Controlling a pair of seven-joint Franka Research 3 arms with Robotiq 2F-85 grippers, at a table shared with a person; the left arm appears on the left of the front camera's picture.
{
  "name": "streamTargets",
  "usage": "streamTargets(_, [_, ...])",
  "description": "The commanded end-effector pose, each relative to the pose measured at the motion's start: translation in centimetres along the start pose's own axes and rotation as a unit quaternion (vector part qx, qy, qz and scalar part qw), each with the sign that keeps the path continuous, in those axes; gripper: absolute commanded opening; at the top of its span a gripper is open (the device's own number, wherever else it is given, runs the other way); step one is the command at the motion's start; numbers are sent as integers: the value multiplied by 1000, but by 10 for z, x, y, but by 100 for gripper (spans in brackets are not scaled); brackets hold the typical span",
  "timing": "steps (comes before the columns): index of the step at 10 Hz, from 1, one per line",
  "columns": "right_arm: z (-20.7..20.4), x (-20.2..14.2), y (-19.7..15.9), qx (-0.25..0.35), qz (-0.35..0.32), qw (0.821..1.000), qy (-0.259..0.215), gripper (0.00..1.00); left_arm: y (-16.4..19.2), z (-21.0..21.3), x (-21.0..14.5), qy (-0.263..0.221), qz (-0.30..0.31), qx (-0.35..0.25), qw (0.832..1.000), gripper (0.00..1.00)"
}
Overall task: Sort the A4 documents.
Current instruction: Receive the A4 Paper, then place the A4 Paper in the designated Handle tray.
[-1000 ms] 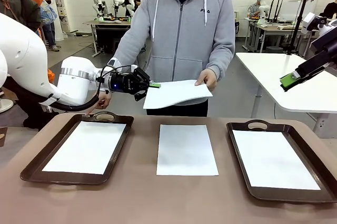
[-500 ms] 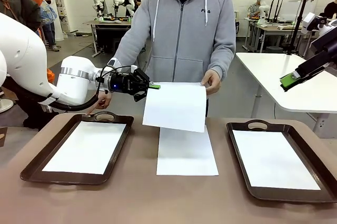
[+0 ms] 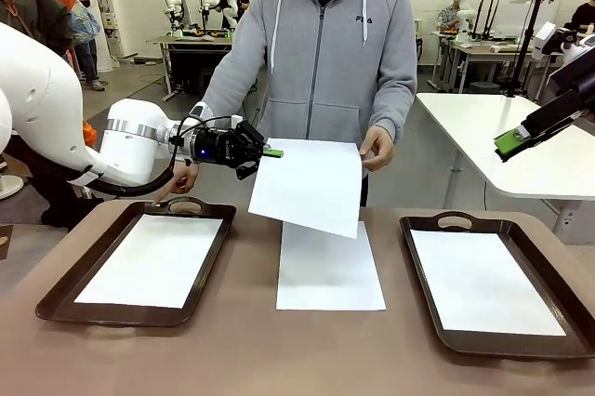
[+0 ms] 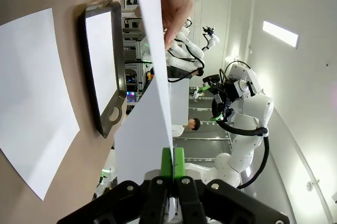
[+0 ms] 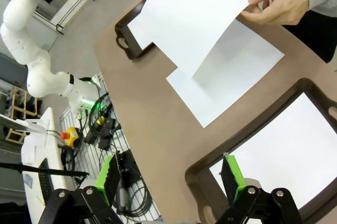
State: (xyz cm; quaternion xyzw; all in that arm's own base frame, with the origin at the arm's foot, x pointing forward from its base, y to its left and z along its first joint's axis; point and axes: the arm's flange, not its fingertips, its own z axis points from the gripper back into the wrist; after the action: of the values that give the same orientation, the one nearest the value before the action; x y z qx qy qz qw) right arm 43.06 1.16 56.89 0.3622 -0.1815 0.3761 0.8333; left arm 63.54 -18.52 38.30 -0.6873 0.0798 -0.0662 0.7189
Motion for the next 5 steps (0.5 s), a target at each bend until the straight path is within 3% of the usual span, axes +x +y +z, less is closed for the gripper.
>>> streamTargets(1, [-2, -1, 0, 2, 1, 1000, -6, 100, -1, -1, 1, -2, -1, -5, 1000, 0])
streamTargets(5, [-2, -1, 0, 2, 1, 1000, -6, 100, -1, -1, 1, -2, -1, -5, 1000, 0])
